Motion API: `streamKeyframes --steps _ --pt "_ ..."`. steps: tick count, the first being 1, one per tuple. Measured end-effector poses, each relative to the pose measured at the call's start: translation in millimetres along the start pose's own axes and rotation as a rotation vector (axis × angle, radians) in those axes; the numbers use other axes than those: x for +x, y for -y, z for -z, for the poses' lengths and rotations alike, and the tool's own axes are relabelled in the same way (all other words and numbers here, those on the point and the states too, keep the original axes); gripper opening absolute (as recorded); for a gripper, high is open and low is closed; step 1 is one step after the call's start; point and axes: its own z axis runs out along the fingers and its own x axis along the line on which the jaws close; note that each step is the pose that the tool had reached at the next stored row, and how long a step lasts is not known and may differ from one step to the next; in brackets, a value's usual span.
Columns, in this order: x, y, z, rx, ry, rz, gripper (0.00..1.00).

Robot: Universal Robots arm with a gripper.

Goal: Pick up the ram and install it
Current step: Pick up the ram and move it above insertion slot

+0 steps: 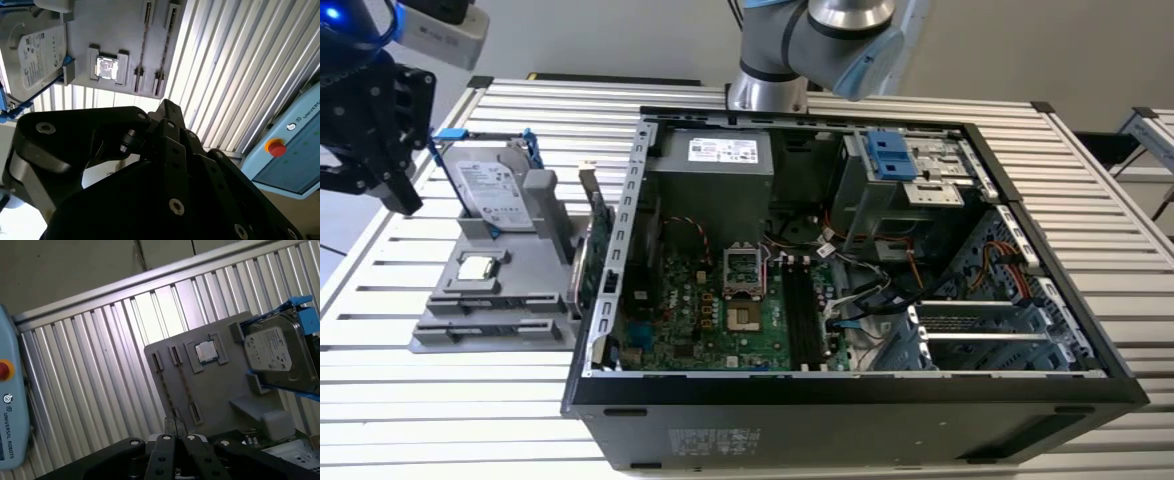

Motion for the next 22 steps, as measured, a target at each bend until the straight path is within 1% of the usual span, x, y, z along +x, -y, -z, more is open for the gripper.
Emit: streamKeyframes --steps 18,22 --pt "0.0 0.0 0.0 0.0038 -0.0071 0.144 0.00" --pt "0.0 0.0 0.0 0.0042 -0.0079 0.158 0.00"
